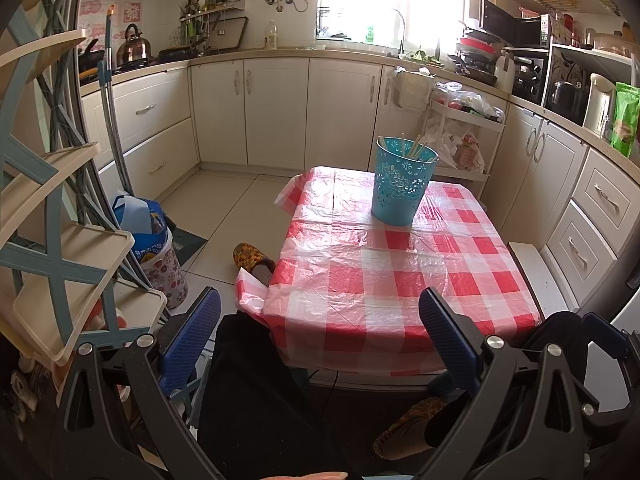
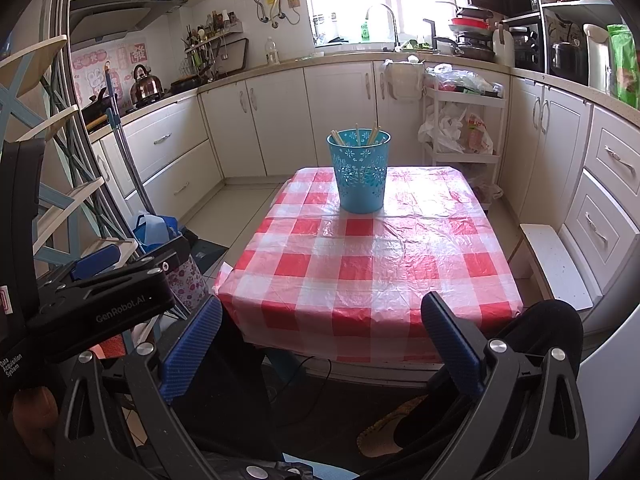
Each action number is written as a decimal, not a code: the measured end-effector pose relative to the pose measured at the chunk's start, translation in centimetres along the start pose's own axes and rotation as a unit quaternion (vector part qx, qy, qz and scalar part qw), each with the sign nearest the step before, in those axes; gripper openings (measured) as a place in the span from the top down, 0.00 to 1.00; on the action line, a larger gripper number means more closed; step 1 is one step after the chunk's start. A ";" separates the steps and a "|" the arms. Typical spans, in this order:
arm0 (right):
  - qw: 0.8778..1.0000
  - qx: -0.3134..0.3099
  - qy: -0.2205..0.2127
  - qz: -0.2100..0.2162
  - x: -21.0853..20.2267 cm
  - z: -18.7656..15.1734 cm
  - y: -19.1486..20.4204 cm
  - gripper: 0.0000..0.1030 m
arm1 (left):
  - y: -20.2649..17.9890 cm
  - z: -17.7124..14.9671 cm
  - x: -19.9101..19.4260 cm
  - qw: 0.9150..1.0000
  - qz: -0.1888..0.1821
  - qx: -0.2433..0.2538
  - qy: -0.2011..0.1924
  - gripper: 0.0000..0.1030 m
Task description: Organize utensils
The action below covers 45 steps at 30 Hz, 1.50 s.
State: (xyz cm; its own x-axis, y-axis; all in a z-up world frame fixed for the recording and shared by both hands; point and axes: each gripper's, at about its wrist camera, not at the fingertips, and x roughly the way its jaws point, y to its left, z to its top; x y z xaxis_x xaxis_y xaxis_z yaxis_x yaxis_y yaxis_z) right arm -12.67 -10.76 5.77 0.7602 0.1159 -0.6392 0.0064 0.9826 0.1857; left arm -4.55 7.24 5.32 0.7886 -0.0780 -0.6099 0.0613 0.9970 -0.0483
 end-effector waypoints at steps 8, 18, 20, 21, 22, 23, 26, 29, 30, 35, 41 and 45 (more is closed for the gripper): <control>1.000 -0.003 0.003 -0.001 0.1 -0.3 -0.1 0.07 | 0.0 -0.1 0.1 1.000 -0.001 -0.001 0.001 0.07; 1.000 -0.010 0.008 -0.007 0.3 -0.2 -0.6 0.07 | -0.2 -0.3 0.1 1.000 -0.003 -0.003 0.002 0.07; 1.000 -0.012 0.008 -0.011 0.2 -0.2 -0.7 0.07 | -0.4 -0.4 0.1 1.000 -0.005 -0.004 0.003 0.07; 1.000 -0.013 0.009 -0.013 0.2 -0.1 -0.7 0.07 | -0.5 -0.5 0.2 1.000 -0.006 -0.005 0.004 0.07; 1.000 -0.014 0.011 -0.015 0.3 -0.1 -0.7 0.07 | -0.6 -0.5 0.2 1.000 -0.006 -0.005 0.004 0.07; 1.000 -0.015 0.012 -0.018 0.3 -0.1 -0.7 0.07 | -0.5 -0.5 0.2 1.000 -0.006 -0.004 0.004 0.07; 0.999 -0.019 0.013 -0.025 0.2 0.0 -0.7 0.07 | -0.5 -0.5 0.4 1.000 -0.008 -0.003 0.007 0.07; 0.999 -0.022 0.015 -0.028 0.3 0.1 -0.7 0.07 | -0.5 -0.5 0.4 1.000 -0.011 -0.004 0.010 0.07; 0.999 -0.023 0.016 -0.029 0.2 0.0 -0.7 0.07 | -0.3 -0.4 0.4 1.000 -0.011 -0.004 0.010 0.07; 0.999 -0.027 0.018 -0.030 0.4 0.1 -0.6 0.07 | -0.2 -0.2 0.6 1.000 -0.015 -0.003 0.014 0.07; 0.999 -0.027 0.024 -0.030 0.7 0.2 -0.6 0.07 | 0.3 -0.3 1.1 0.998 -0.051 -0.018 0.024 0.07; 0.999 -0.028 0.025 -0.032 0.8 0.2 -0.6 0.07 | 0.4 -0.6 0.7 0.999 -0.041 -0.016 0.002 0.07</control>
State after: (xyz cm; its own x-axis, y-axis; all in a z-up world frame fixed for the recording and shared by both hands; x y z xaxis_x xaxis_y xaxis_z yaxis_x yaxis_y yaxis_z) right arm -11.95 -11.29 5.36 0.7257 0.0591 -0.6854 0.0159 0.9946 0.1025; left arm -4.39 7.61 4.40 0.7791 -0.1593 -0.6063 0.1058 0.9867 -0.1233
